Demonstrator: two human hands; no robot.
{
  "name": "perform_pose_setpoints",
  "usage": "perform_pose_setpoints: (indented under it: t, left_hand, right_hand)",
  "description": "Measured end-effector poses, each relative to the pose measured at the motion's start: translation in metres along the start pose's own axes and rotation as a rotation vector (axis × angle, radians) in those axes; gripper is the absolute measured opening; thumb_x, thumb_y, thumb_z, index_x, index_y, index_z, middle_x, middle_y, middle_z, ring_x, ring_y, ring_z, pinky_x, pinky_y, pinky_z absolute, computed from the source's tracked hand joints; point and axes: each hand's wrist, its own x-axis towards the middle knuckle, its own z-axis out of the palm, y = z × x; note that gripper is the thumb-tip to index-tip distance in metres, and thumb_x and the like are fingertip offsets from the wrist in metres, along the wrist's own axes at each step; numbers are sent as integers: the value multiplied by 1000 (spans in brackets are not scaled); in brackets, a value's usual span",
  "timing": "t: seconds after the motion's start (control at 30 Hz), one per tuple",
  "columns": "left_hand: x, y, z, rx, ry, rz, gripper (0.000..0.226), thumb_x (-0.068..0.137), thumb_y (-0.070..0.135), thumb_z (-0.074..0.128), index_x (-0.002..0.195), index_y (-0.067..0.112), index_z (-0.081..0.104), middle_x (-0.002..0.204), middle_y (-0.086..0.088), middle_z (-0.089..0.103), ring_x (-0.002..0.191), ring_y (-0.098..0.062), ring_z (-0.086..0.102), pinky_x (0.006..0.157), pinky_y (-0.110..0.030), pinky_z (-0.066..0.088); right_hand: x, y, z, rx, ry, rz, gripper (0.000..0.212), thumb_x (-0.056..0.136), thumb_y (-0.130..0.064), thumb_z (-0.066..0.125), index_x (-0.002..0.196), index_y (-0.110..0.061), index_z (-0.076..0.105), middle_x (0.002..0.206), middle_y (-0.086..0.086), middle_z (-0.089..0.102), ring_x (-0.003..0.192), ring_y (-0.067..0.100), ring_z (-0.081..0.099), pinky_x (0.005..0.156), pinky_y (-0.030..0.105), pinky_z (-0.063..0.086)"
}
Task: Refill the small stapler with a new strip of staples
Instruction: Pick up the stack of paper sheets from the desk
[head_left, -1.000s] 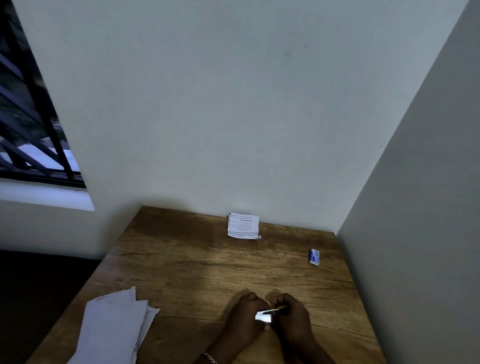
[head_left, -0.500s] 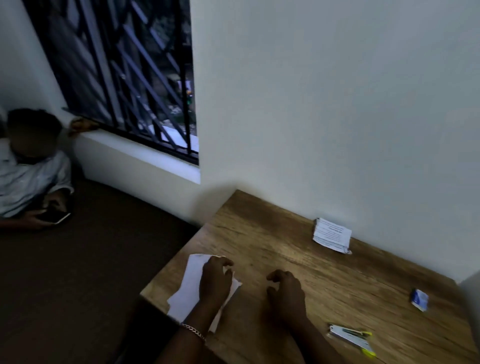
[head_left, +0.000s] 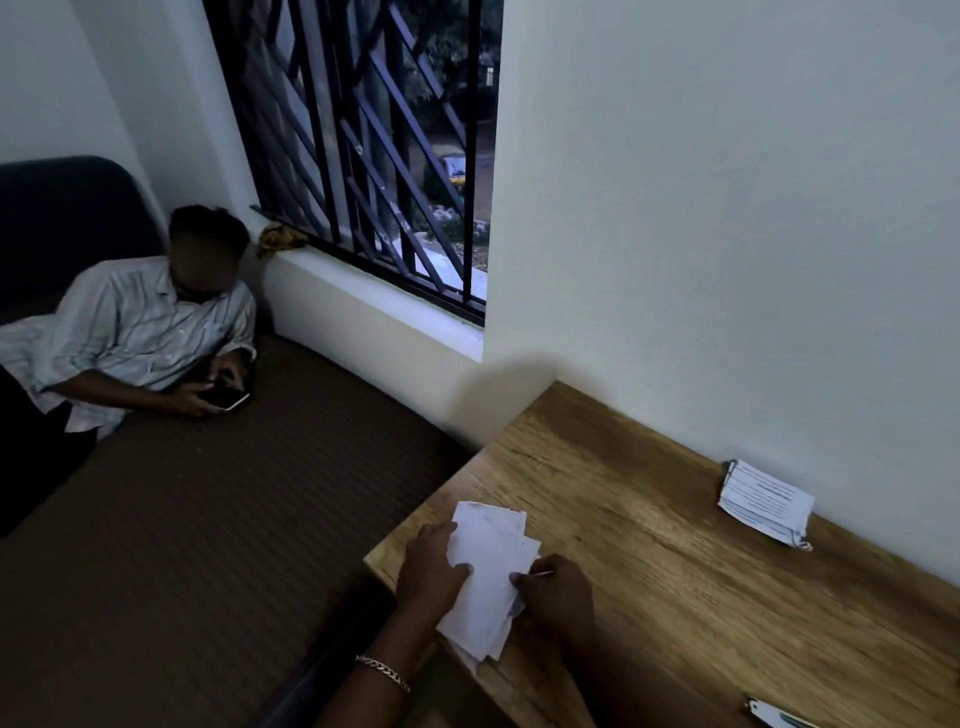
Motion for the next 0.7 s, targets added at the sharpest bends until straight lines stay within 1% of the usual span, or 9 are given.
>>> perform_pose_setpoints:
  t: [0.17,0.23,0.3,0.33,0.4,0.47,0.53,0.63,0.7]
  left_hand:
    - [-1,-1,-5,-88,25,21,50,86,31,64,132,16,48,132,-4,57,120,-19,53,101,-37,47]
    - [-1,0,-8,-133,71,22,44,87,35,62,126,17,54,124,-4,63,112,-19,58,95,-38,51]
    - [0,5,-10,-161,104,37,41,87,38,62,122,17,56,120,-3,65,107,-17,60,92,-35,51]
    - [1,8,-11,-183,114,58,39,87,37,62,121,17,57,119,-3,66,104,-15,60,89,-32,51]
    - [3,17,-13,-229,116,119,33,87,32,65,117,19,60,115,-2,67,99,-13,60,82,-28,49]
    - [6,27,-12,-270,71,176,32,85,24,67,116,18,60,113,-2,66,96,-15,60,78,-28,49]
    - [10,39,-10,-316,5,215,37,83,17,69,119,16,59,112,-3,65,98,-18,60,77,-29,51]
    - [11,58,-1,-394,-88,241,42,82,12,70,122,15,58,108,-4,65,97,-19,60,70,-24,49]
    - [10,68,8,-445,-124,239,42,82,13,70,123,16,57,108,-6,65,96,-20,60,70,-24,47]
  right_hand:
    - [-2,-11,-1,69,13,-41,21,88,-24,63,106,-15,58,95,3,67,77,16,69,73,35,60]
    - [-4,-14,-1,114,43,-64,15,89,-22,59,103,-16,58,93,2,66,80,17,66,72,35,57]
    - [-4,-15,-4,192,65,-74,15,89,-20,58,104,-16,59,95,1,64,86,18,63,71,34,54]
    - [-4,-16,-6,231,71,-73,16,90,-19,58,106,-15,60,97,2,65,88,19,63,72,35,54]
    - [-4,-17,-15,323,82,-60,14,90,-16,58,103,-14,62,98,5,68,90,23,65,80,44,56]
    - [-4,-16,-26,419,105,-54,11,90,-14,59,100,-12,64,97,7,69,90,26,66,85,50,56]
    - [-4,-14,-41,486,145,-57,10,89,-14,61,98,-12,65,98,7,69,92,27,66,86,50,56]
    - [-7,-7,-65,598,206,-37,8,87,-14,65,92,-9,68,99,12,71,89,29,67,78,46,55]
    - [-10,-1,-80,654,212,-25,7,87,-14,66,89,-8,69,98,14,72,88,29,68,74,43,54]
